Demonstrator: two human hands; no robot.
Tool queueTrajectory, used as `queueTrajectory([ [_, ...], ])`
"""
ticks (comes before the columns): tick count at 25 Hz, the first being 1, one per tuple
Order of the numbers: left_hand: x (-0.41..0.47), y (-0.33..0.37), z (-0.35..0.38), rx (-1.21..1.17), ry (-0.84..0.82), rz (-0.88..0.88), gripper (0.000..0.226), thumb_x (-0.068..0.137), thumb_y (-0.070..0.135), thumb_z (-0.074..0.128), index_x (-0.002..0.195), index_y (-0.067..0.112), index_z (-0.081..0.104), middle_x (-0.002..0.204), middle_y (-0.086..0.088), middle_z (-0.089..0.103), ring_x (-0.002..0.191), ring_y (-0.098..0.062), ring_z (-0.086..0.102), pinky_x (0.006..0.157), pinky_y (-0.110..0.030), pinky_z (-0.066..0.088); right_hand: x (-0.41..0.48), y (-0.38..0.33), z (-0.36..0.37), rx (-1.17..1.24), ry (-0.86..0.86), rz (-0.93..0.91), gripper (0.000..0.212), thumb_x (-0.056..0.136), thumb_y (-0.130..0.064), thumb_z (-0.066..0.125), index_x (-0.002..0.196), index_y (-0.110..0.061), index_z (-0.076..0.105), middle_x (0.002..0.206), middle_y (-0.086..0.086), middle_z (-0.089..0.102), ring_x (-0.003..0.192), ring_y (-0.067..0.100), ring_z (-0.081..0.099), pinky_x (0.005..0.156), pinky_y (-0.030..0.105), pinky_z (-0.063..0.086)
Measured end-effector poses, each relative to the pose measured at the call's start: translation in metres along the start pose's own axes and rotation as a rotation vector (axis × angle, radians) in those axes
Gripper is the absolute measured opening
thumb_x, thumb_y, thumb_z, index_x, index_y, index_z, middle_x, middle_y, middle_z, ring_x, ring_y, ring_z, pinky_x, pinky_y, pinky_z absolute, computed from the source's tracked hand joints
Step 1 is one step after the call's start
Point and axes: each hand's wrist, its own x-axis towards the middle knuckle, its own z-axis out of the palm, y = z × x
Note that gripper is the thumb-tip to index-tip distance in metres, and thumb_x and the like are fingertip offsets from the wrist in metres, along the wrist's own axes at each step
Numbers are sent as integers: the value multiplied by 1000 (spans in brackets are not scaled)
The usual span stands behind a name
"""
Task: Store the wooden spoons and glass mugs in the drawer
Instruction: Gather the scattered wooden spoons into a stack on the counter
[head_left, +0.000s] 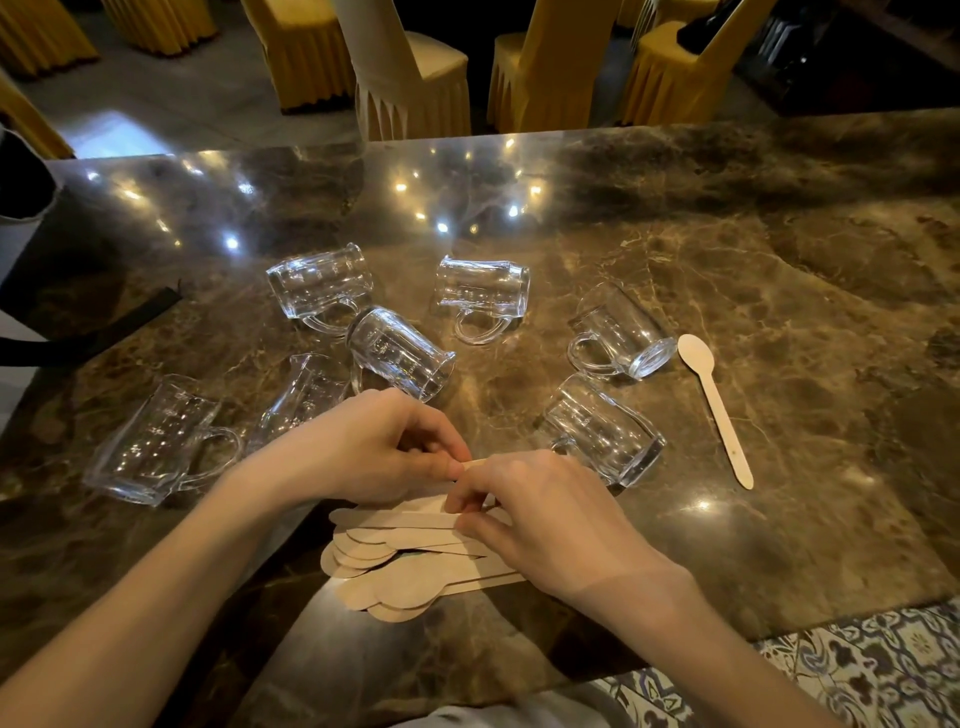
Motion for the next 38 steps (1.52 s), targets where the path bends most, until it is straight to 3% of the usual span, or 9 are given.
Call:
queueTrajectory([
  [8,1,-7,5,57,-34,16,11,82,40,65,91,39,70,65,27,62,60,5,58,55,-9,43,1,4,5,-66,49,-34,20,91,-40,53,108,-37,63,104,-12,63,101,13,55,80,31,41],
  [15,-3,-10,12,198,26,46,16,83,47,59,98,46,65,82,21,63,77,4,57,67,-12,46,0,7,6,-65,86,-68,22,91,-41,53,109,-36,65,106,-13,64,101,12,55,81,31,43],
  [18,-7,-10,14,214,84,53,24,84,47,58,107,43,63,88,22,61,81,4,57,72,-17,48,-2,11,-9,53,160,-31,14,86,-39,61,97,-34,69,91,-14,68,87,5,59,76,29,49],
  [21,-17,-10,16,209,186,63,27,83,50,57,108,41,64,92,22,61,86,5,56,77,-21,48,-5,26,-32,161,353,23,6,81,-32,68,85,-31,72,77,-15,68,69,2,59,68,27,51],
  [26,-51,-11,25,123,470,135,24,85,40,55,105,32,67,99,20,60,91,0,59,76,-21,50,-12,65,-67,146,521,202,10,77,-42,65,82,-36,71,72,-22,65,64,-1,60,62,18,48],
  [29,-77,-17,36,148,624,117,21,89,37,58,106,27,68,104,16,61,95,1,59,79,-17,48,-15,101,-74,81,610,391,4,79,-36,71,81,-32,72,73,-14,68,70,5,63,67,28,49],
  [33,-111,-26,52,162,694,73,34,87,45,50,111,26,65,111,13,60,104,-2,57,86,-22,47,-15,140,-69,-6,515,668,26,78,-42,70,97,-24,72,96,2,73,99,26,64,85,40,51],
  [36,-128,-32,64,194,740,-36,42,84,51,56,118,26,59,120,12,55,109,-4,50,90,-32,45,-15,151,-65,-52,476,784,36,76,-47,72,104,-23,70,108,4,71,109,31,59,86,41,50],
  [38,-134,-35,71,245,723,-118,60,80,62,52,125,22,55,125,5,53,115,-13,48,93,-38,43,-15,152,-63,-52,486,837,36,76,-44,74,106,-25,69,110,3,70,111,31,58,84,39,48],
])
